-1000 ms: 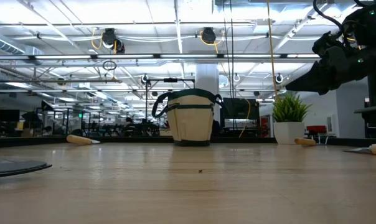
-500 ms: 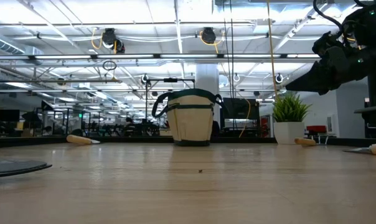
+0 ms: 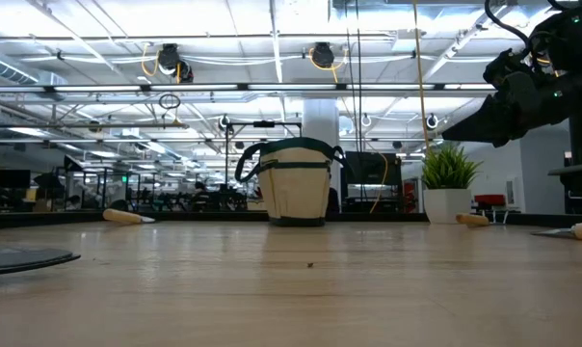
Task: Pick & Place Garden tools in Gardening bag
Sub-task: Put the green spray bottle into the gardening bag
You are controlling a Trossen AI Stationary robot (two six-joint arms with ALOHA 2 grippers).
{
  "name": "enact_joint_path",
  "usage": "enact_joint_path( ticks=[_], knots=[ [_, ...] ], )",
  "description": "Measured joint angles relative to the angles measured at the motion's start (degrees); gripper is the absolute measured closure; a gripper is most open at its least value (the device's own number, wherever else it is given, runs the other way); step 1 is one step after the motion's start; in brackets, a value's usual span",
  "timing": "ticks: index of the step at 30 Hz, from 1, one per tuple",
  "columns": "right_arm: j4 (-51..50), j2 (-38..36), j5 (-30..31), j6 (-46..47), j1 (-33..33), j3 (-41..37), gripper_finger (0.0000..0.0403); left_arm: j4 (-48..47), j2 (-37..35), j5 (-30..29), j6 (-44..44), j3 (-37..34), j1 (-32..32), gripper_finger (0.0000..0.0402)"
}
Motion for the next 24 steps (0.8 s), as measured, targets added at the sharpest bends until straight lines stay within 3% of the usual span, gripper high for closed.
enact_joint_path(
  ticks=[10,17,24],
  knots=[
    [0.02,0.00,0.00,0.01,0.00,0.00,0.0403,0.35,-3.21,-8.63,10.19,4.57,0.64,0.0348],
    [0.02,-0.01,0.00,-0.01,0.00,0.00,0.0403,6.83,-4.82,-14.29,26.27,5.21,4.02,0.0348],
    [0.00,0.00,0.00,0.01,0.00,0.00,0.0403,20.13,-4.85,-16.50,47.59,5.23,8.39,0.0348]
  ],
)
